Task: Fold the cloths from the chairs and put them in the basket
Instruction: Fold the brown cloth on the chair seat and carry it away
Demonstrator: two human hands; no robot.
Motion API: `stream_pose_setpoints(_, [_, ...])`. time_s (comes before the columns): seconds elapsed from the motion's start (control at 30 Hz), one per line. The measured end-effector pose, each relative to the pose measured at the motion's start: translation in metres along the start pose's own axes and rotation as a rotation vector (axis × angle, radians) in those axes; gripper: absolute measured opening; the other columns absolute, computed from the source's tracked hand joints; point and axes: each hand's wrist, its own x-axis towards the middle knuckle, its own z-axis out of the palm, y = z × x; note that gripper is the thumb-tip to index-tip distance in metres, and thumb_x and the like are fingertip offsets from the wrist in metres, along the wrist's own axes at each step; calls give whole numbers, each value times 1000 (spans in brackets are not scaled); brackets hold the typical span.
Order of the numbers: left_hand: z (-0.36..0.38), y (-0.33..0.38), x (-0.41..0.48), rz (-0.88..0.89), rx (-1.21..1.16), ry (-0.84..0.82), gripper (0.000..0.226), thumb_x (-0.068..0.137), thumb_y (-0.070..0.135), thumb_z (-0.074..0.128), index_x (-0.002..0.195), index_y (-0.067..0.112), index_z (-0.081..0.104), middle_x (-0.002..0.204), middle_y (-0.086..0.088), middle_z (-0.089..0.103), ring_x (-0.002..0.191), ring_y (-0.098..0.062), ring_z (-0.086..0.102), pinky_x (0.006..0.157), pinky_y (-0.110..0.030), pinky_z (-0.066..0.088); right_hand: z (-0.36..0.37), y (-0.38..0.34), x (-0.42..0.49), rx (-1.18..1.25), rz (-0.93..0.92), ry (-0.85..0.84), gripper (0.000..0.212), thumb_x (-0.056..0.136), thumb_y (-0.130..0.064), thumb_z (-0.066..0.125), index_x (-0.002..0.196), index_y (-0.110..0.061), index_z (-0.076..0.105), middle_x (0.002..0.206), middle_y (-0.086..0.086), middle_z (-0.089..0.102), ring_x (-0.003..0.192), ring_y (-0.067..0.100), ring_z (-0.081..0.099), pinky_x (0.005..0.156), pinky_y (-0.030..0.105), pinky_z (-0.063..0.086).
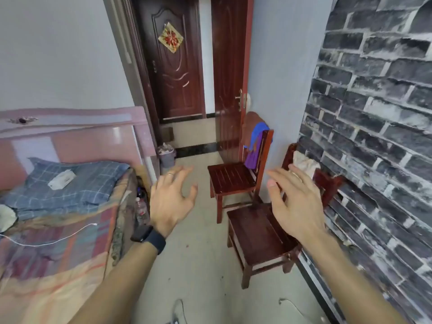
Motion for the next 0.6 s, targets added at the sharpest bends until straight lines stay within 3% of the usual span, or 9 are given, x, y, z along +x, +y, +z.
stream_pose_setpoints(0.13, [51, -31, 16, -71, -21, -109, 49, 91, 52, 39, 135, 37, 54, 139, 6, 57, 129, -22, 51, 103, -49, 44, 70, 16, 10, -11, 56, -147, 47, 102, -46, 36, 128, -27, 71, 136, -4, 65, 139, 21, 46, 113, 48, 37])
stream_pose_setpoints(0.3, [111, -76, 77, -135, -49, -182, 41, 96, 43, 49, 135, 34, 56, 138, 4, 59, 129, -24, 50, 105, -47, 43, 161, 45, 48, 10, 51, -153, 38, 102, -37, 46, 123, -22, 73, 130, -2, 69, 132, 22, 55, 111, 46, 42])
stream_pose_setpoints(0.5, [161, -123, 169, -70, -51, -275, 39, 95, 38, 53, 134, 35, 57, 134, 5, 62, 127, -22, 53, 106, -46, 42, 245, 59, 110, 27, 164, -239, 39, 101, -38, 46, 124, -21, 73, 130, -2, 69, 132, 21, 56, 113, 44, 41])
stream_pose_setpoints(0.6, [184, -136, 220, -43, -60, -309, 39, 96, 38, 52, 134, 34, 58, 135, 8, 62, 127, -19, 54, 109, -43, 40, 276, 64, 147, 30, 196, -227, 36, 101, -35, 48, 124, -21, 73, 129, -4, 69, 130, 19, 57, 116, 35, 36])
